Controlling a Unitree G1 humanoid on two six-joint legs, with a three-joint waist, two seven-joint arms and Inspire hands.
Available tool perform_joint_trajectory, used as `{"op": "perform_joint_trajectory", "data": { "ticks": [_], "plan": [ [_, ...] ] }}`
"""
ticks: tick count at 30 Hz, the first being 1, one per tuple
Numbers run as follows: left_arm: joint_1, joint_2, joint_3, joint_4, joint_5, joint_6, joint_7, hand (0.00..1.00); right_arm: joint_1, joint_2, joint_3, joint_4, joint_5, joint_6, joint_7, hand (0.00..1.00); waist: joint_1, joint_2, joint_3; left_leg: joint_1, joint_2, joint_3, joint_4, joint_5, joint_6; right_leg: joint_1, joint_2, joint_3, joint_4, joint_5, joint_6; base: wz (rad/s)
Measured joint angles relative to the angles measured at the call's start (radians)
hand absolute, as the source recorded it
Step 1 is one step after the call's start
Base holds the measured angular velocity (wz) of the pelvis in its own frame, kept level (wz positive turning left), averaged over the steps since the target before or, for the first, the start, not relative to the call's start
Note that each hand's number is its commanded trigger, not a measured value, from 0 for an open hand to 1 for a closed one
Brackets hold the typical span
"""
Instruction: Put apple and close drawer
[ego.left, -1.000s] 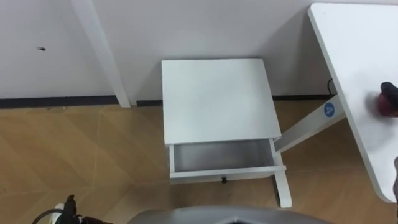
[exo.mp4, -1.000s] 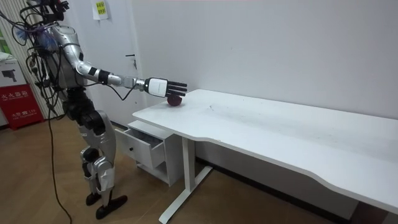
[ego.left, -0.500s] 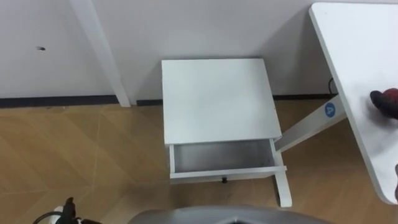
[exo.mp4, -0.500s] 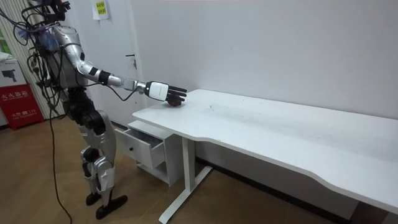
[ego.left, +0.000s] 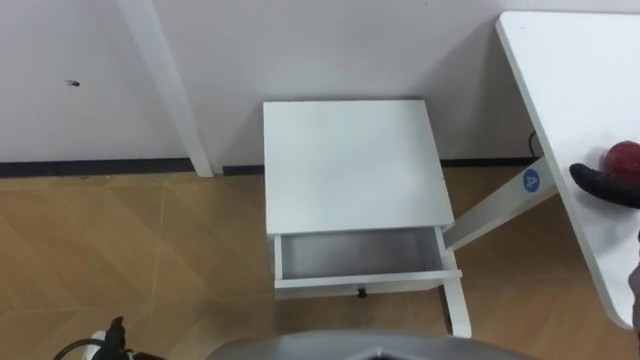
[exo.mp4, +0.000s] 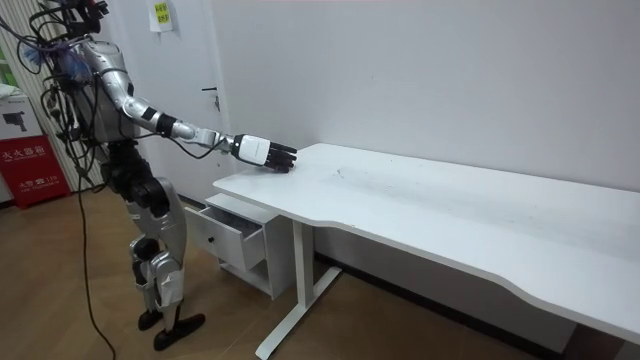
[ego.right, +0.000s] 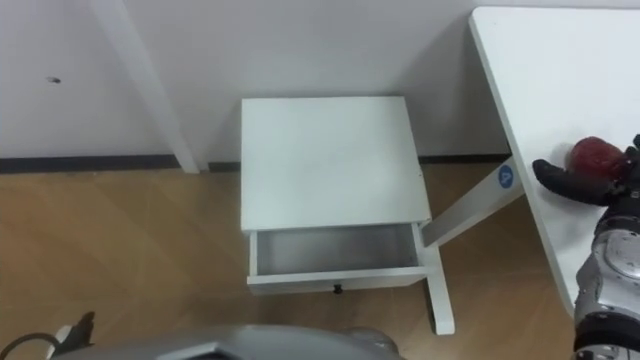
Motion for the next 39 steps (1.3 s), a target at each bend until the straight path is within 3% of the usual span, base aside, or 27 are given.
{"op": "perform_joint_trajectory", "data": {
  "ticks": [3, 4, 5, 6, 14, 29, 35, 39],
  "plan": [
    [0.0, 0.002, 0.0, 0.0, 0.0, 0.0, -0.013, 0.0, 0.0, 0.0, 0.001, 0.001, -0.008, 0.001, 0.007, 0.0, 0.0, -0.004, 0.0014, 0.0, 0.0, 0.0, 0.0, 0.0, 0.0, -0.001, 0.0, -0.002, 0.0, 0.0, 0.0, 0.0],
    [0.0, 0.002, 0.0, 0.0, 0.0, 0.0, -0.014, 0.0, 0.0, 0.0, 0.001, 0.001, -0.008, 0.002, 0.009, 0.22, 0.0, -0.005, 0.0013, -0.001, 0.0, 0.0, 0.0, 0.0, 0.0, -0.001, 0.0, -0.002, 0.0, 0.0, 0.0, 0.0],
    [0.0, 0.002, 0.0, 0.0, 0.0, 0.0, -0.016, 0.0, 0.0, 0.0, 0.001, 0.002, -0.008, 0.003, 0.01, 0.91, 0.0, -0.006, 0.0011, -0.001, 0.0, 0.0, 0.0, 0.0, 0.0, -0.001, 0.0, -0.003, 0.0, 0.0, 0.0, 0.0],
    [0.0, 0.003, 0.0, 0.0, 0.0, 0.0, -0.018, 0.0, 0.0, 0.0, 0.001, 0.002, -0.008, 0.005, 0.011, 1.0, 0.0, -0.007, 0.0007, -0.001, 0.0, 0.0, 0.0, 0.0, 0.0, -0.001, 0.0, -0.004, 0.0, 0.0, 0.0, 0.0],
    [-0.002, 0.004, 0.0, 0.034, 0.0, 0.0, -0.02, 0.0, 0.0, -0.025, 0.0, 0.039, -0.022, -0.003, -0.002, 1.0, 0.0, -0.014, -0.0027, 0.0, 0.0, -0.001, 0.0, 0.0, 0.0, 0.001, 0.0, -0.015, 0.0, 0.0, 0.0, 0.0],
    [-0.008, 0.009, -0.005, 0.053, 0.001, -0.002, -0.019, 0.0, 0.001, -0.025, 0.004, 0.057, -0.081, -0.017, -0.002, 1.0, 0.002, -0.017, -0.0003, -0.001, 0.0, -0.002, 0.002, 0.0, 0.0, 0.003, 0.0, -0.016, 0.002, 0.001, -0.001, 0.0],
    [-0.035, 0.029, -0.052, 0.078, -0.001, -0.004, -0.02, 0.0, 0.001, -0.023, 0.066, 0.014, -0.096, -0.021, 0.002, 1.0, 0.018, -0.013, 0.0013, 0.002, 0.003, 0.002, 0.002, 0.0, 0.0, 0.001, 0.001, 0.008, 0.0, 0.004, -0.006, -0.04],
    [-0.043, 0.037, -0.1, 0.093, 0.0, -0.003, -0.02, 0.0, 0.005, 0.004, 0.152, -0.116, -0.189, -0.023, 0.009, 1.0, 0.027, 0.0, 0.005, 0.003, 0.003, 0.004, 0.002, 0.0, -0.001, 0.001, 0.008, 0.011, -0.002, 0.004, -0.006, -0.02]
  ]
}}
